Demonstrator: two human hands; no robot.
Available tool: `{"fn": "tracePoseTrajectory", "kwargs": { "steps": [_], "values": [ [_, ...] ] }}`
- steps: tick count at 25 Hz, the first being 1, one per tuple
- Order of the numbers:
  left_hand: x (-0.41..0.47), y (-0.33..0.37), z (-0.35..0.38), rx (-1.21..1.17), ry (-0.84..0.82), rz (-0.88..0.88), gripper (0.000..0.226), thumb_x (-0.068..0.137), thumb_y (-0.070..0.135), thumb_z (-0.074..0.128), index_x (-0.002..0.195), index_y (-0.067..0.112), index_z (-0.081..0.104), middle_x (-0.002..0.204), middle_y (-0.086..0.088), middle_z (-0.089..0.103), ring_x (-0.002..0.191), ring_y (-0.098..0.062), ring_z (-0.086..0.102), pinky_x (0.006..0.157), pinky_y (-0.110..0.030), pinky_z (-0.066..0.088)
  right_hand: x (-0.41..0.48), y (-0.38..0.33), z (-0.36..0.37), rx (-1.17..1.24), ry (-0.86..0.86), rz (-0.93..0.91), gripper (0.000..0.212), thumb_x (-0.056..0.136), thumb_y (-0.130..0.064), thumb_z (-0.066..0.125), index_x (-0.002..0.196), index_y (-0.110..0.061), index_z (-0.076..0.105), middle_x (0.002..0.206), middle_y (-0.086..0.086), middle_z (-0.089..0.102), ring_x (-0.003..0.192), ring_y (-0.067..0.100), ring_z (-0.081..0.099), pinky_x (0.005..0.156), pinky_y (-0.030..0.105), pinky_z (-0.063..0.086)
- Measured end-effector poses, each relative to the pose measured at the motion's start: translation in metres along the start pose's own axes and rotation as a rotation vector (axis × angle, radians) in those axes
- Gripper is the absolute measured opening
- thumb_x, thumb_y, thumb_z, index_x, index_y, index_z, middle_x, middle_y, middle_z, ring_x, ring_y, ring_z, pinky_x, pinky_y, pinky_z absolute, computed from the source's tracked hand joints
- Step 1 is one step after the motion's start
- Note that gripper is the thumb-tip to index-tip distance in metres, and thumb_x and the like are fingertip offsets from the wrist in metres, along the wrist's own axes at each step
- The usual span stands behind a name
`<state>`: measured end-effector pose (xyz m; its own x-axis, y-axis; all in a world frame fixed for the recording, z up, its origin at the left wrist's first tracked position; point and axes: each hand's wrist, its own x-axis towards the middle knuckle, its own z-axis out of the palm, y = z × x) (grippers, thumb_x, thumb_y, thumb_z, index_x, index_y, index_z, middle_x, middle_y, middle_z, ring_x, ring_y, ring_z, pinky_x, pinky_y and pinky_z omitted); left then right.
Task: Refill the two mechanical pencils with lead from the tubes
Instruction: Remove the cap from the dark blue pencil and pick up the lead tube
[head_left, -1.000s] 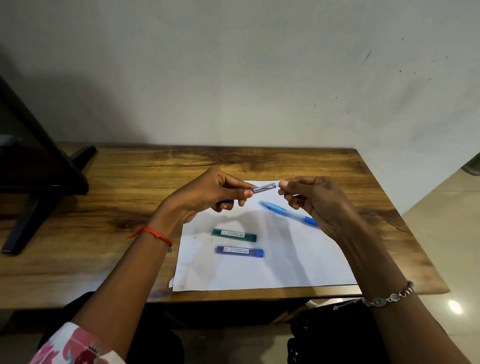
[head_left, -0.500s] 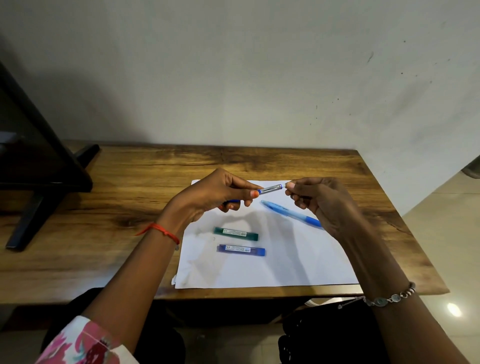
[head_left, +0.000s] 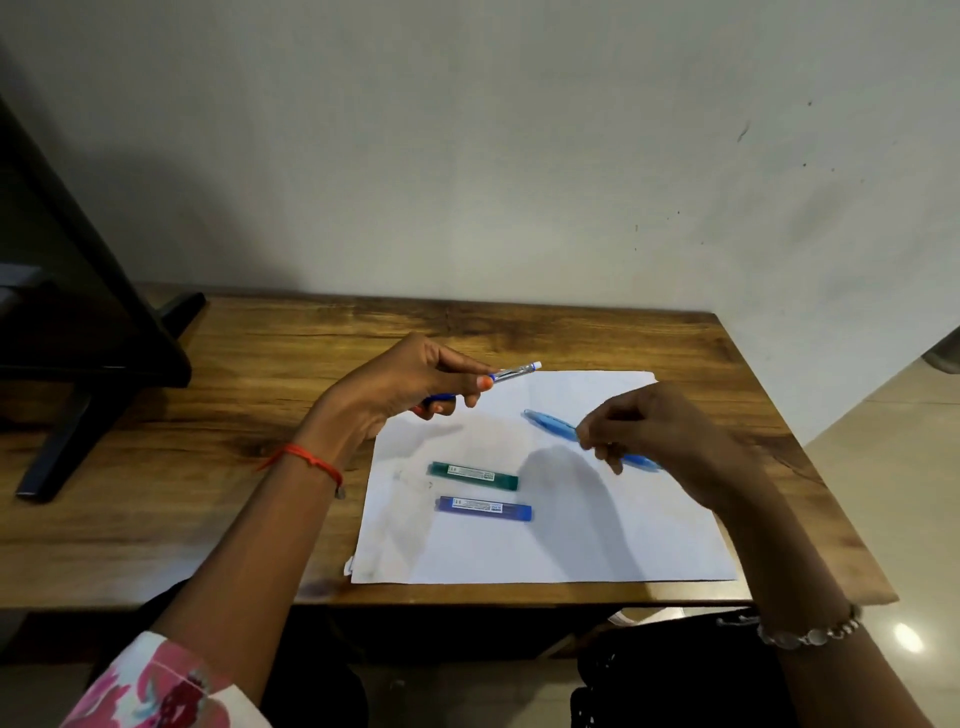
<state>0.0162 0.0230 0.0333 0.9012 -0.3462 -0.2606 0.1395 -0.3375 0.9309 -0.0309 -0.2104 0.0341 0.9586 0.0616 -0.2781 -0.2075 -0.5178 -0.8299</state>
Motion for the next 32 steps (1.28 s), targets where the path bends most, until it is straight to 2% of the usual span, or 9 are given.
{"fn": "tracePoseTrajectory", "kwargs": {
  "steps": [2,4,6,8,11,15,21,24,32],
  "values": [
    [0.000,-0.001,0.001,0.003,-0.019,-0.003,0.013,0.082,0.014,0.065,0.093,0.017,0.072,0.053,0.007,0.062,0.041,-0.007,0.038,0.040,-0.014,0.028,0.000,-0.001,0.006,-0.256,-0.044,-0.080,0.009,0.081,-0.003,0.063,0.079,-0.005,0.073,0.069,0.008,0.068,0.051,0.007,0.056,0.054,0.014,0.048],
    [0.000,-0.001,0.001,0.018,-0.044,-0.001,0.012,0.082,0.014,0.065,0.086,0.023,0.073,0.055,0.006,0.063,0.041,-0.007,0.039,0.042,-0.016,0.028,0.002,0.001,0.014,-0.397,-0.072,-0.123,0.008,0.080,-0.005,0.065,0.080,-0.007,0.072,0.067,0.002,0.064,0.047,0.004,0.054,0.050,0.010,0.044],
    [0.001,-0.002,0.002,0.040,-0.072,-0.001,0.012,0.081,0.015,0.066,0.084,0.025,0.073,0.057,0.006,0.063,0.041,-0.007,0.041,0.042,-0.016,0.030,0.005,0.003,0.022,-0.462,-0.076,-0.143,0.010,0.080,-0.004,0.065,0.087,-0.004,0.072,0.077,0.004,0.062,0.057,0.006,0.053,0.056,0.010,0.041],
    [0.003,-0.003,0.003,0.074,-0.089,-0.006,0.012,0.080,0.016,0.067,0.085,0.026,0.072,0.059,0.005,0.065,0.042,-0.006,0.044,0.041,-0.015,0.033,0.008,0.004,0.029,-0.509,-0.071,-0.173,0.012,0.081,-0.005,0.065,0.091,-0.003,0.071,0.092,0.011,0.064,0.073,0.014,0.054,0.068,0.015,0.042],
    [0.004,-0.003,0.004,0.110,-0.103,-0.012,0.014,0.079,0.016,0.068,0.086,0.028,0.071,0.059,0.006,0.067,0.044,-0.005,0.048,0.042,-0.014,0.036,0.008,0.005,0.034,-0.536,-0.083,-0.198,0.014,0.081,-0.007,0.066,0.094,-0.004,0.070,0.103,0.013,0.064,0.086,0.017,0.054,0.079,0.019,0.044],
    [0.005,-0.004,0.004,0.130,-0.100,-0.019,0.016,0.079,0.015,0.068,0.083,0.030,0.071,0.060,0.006,0.068,0.043,-0.005,0.049,0.045,-0.016,0.037,0.008,0.006,0.036,-0.549,-0.086,-0.221,0.014,0.080,-0.005,0.067,0.093,-0.005,0.070,0.103,0.011,0.064,0.083,0.013,0.052,0.066,0.007,0.037],
    [0.006,-0.006,0.004,0.127,-0.101,-0.017,0.015,0.078,0.015,0.069,0.082,0.029,0.072,0.059,0.005,0.068,0.043,-0.005,0.049,0.043,-0.016,0.037,0.003,0.009,0.030,-0.562,-0.083,-0.277,0.018,0.082,0.000,0.062,0.097,-0.006,0.071,0.107,0.011,0.064,0.085,0.013,0.052,0.081,0.019,0.046],
    [0.006,-0.007,0.004,0.128,-0.103,-0.014,0.014,0.078,0.015,0.069,0.081,0.029,0.072,0.061,0.004,0.068,0.043,-0.006,0.049,0.041,-0.014,0.036,0.001,0.011,0.027,-0.513,-0.055,-0.242,0.018,0.079,0.000,0.066,0.096,-0.006,0.070,0.108,0.011,0.064,0.087,0.016,0.056,0.087,0.023,0.049],
    [0.009,-0.010,0.008,0.134,-0.136,-0.014,0.015,0.077,0.013,0.070,0.083,0.027,0.072,0.055,0.005,0.066,0.041,-0.006,0.047,0.040,-0.014,0.033,-0.003,0.013,0.028,-0.456,-0.017,-0.159,0.023,0.072,-0.004,0.074,0.095,-0.003,0.068,0.110,0.013,0.059,0.095,0.024,0.059,0.089,0.028,0.051]
  ]
}}
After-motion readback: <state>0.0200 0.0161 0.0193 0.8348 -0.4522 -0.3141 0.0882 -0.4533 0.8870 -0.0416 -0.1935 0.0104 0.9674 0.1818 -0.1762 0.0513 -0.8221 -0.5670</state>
